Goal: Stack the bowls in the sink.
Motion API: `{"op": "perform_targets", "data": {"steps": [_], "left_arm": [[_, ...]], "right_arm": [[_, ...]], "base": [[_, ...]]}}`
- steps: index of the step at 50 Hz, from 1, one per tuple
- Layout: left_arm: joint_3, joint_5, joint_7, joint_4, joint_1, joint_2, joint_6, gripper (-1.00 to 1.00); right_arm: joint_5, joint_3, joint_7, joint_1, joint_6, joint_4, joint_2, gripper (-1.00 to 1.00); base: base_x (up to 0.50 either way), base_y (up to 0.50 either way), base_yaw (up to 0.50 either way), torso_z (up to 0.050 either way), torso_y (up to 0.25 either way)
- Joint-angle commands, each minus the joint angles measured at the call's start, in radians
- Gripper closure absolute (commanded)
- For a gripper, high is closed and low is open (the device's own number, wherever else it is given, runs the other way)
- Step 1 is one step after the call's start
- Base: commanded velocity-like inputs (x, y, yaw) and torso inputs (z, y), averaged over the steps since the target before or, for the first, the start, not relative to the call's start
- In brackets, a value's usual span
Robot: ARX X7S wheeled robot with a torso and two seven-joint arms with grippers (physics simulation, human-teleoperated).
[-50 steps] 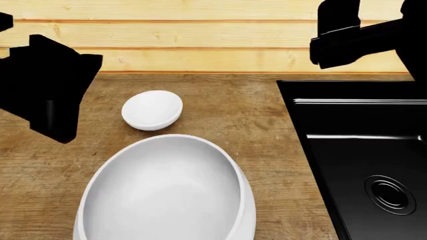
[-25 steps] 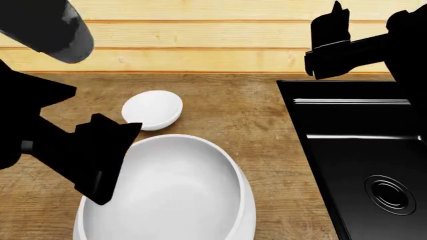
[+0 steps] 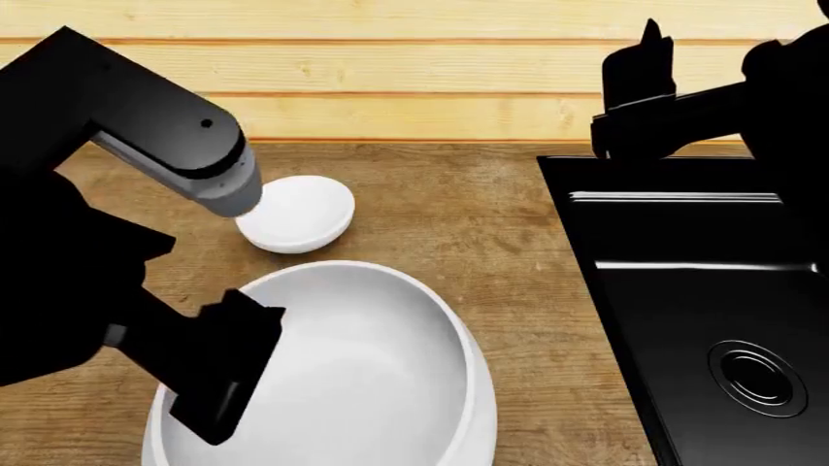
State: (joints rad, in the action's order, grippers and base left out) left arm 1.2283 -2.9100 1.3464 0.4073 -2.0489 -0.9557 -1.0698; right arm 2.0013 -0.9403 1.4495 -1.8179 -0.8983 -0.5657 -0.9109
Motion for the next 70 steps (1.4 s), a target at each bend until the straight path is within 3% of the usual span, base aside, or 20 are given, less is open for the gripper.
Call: {"op": "perform_targets", "data": {"steps": [1, 37, 70], "left_arm": [[0.055, 0.006, 0.02, -0.032, 0.011, 0.015, -0.035, -1.0], [0.173, 0.108, 0.003, -0.072, 0.118, 0.106, -0.071, -1.0], [0.255, 0.164, 0.001, -0.057, 0.185, 0.073, -0.072, -1.0]], "right_arm": [[-0.009, -0.006, -0.006, 0.006, 0.003, -0.003, -0.004, -1.0], [-0.026, -0.019, -0.017, 0.023, 0.021, -0.017, -0.013, -1.0], [-0.039, -0.033, -0.026, 0.034, 0.037, -0.029, -0.024, -1.0]], "base": [[0.0, 0.0, 0.0, 0.0, 0.0], [0.0, 0.0, 0.0, 0.0, 0.0], [0.0, 0.0, 0.0, 0.0, 0.0]]}}
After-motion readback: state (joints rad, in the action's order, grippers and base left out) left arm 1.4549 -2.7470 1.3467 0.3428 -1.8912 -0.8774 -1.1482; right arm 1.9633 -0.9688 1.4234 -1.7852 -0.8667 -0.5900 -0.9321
